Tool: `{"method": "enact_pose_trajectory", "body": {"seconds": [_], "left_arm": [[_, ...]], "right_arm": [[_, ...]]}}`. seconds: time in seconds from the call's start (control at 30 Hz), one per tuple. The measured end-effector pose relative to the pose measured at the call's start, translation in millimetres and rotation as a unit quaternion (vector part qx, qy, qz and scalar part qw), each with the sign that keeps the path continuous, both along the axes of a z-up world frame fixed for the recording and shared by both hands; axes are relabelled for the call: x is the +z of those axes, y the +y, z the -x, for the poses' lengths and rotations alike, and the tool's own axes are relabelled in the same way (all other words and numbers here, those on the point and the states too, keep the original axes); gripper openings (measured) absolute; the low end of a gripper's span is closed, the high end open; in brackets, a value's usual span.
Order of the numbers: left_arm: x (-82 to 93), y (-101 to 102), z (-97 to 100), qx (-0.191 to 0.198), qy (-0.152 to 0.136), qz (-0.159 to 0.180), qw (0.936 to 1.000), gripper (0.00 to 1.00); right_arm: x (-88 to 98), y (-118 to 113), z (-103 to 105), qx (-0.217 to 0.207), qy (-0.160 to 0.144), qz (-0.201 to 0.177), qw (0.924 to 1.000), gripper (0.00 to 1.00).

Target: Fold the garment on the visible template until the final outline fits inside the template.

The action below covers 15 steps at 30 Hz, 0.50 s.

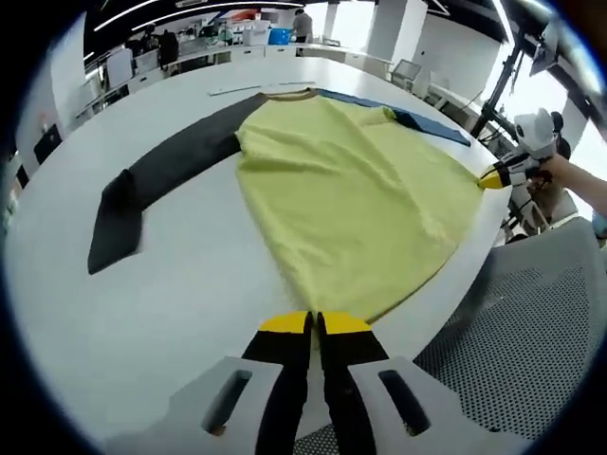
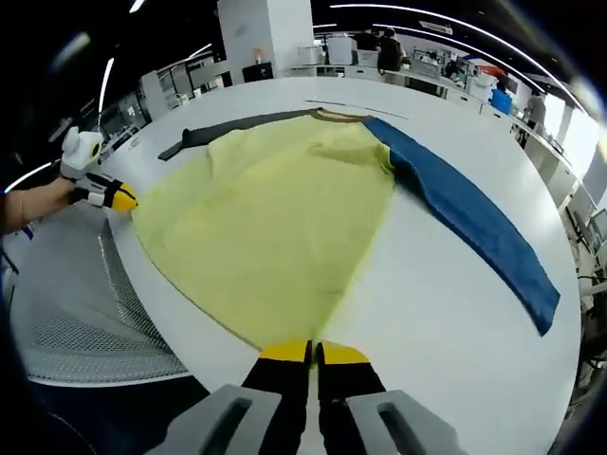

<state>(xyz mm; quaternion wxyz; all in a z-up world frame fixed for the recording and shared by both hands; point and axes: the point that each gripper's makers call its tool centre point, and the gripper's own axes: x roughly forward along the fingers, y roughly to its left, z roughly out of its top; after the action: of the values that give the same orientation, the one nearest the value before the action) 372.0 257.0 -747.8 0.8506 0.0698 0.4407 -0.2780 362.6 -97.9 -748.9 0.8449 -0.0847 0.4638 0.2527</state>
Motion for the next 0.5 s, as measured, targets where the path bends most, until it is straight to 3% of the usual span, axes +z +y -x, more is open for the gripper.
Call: {"method": "enact_pose_trajectory", "body": {"seconds": [0.27,0.5], "left_arm": [[-0.3,5.5,6.3,-0.008,0.005,-0.011,0.9999,0.00],[-9.1,9.7,18.1,-0.001,0.035,-0.016,0.9992,0.00]], "right_arm": [[-2.9,6.4,17.9,0.002,0.015,-0.002,0.9999,0.00],[-5.4,4.7,23.7,-0.010,0.021,0.000,0.9997,0.00]]}}
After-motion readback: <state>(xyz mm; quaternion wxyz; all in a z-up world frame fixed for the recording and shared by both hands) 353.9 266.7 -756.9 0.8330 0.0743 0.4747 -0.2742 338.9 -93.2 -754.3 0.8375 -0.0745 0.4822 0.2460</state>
